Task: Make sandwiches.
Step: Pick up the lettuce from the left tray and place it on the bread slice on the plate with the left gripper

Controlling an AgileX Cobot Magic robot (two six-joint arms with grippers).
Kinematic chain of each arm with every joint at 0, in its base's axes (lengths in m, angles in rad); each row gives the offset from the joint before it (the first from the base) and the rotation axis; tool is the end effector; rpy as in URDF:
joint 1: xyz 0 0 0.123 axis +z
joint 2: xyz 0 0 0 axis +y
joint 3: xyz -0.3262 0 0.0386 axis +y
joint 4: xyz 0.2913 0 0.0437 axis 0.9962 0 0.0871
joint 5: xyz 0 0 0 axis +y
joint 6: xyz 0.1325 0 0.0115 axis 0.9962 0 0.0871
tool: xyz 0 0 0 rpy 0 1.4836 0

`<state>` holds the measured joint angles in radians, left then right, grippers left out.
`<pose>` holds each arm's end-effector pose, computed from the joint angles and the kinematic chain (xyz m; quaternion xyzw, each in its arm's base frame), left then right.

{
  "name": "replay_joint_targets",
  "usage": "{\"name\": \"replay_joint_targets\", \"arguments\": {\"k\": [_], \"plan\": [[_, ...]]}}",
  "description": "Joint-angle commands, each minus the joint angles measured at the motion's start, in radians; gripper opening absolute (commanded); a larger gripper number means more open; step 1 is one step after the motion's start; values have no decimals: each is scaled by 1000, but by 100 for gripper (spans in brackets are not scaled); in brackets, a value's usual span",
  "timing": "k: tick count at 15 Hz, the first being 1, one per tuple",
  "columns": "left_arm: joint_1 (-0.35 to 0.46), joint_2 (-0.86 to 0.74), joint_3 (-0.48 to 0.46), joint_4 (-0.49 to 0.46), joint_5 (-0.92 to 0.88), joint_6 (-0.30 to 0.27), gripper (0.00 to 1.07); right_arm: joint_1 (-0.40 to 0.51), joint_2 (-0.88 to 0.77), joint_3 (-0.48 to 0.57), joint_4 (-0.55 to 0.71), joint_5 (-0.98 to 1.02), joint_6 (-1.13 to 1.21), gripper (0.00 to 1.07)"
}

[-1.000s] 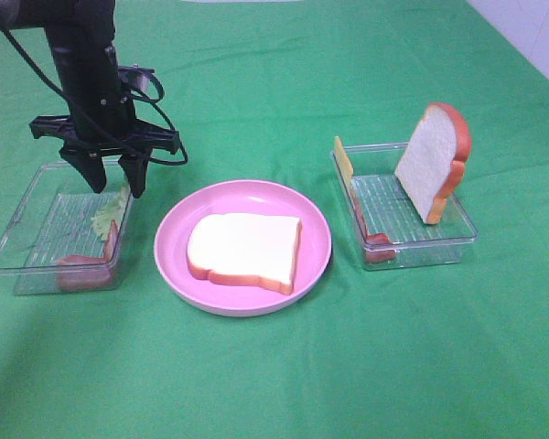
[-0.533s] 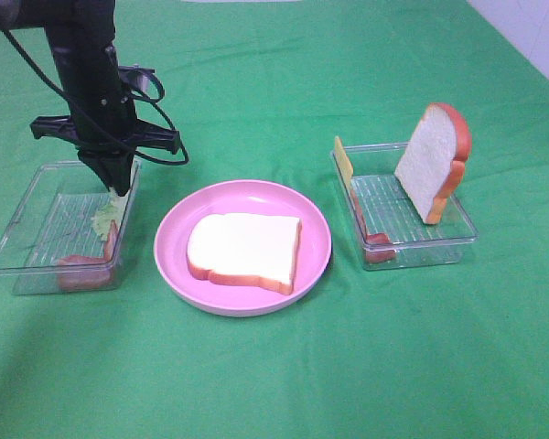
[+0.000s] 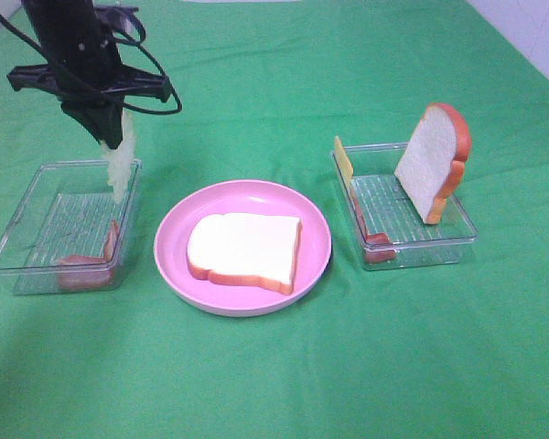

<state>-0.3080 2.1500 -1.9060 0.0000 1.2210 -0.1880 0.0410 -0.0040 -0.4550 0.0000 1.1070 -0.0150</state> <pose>0.5046 -0.1605 0.2164 0.0597 0.9936 -0.0237 0.0934 0.0280 0.0011 0.2577 -0.0245 0.8748 0.0063 0.4838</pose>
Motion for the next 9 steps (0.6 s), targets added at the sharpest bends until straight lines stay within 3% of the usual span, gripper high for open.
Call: {"name": "replay_joint_targets", "arguments": {"k": [1, 3, 6, 9], "plan": [[-3, -42, -3, -17, 99, -7, 0, -3, -24, 3, 0, -5, 0, 96], [-6, -102, -3, -52, 99, 26, 0, -3, -24, 3, 0, -5, 0, 96], [-34, -153, -3, -243, 99, 91, 0, -3, -24, 3, 0, -5, 0, 96], [-82, -151, -3, -304, 98, 102, 0, -3, -24, 3, 0, -5, 0, 96]]}}
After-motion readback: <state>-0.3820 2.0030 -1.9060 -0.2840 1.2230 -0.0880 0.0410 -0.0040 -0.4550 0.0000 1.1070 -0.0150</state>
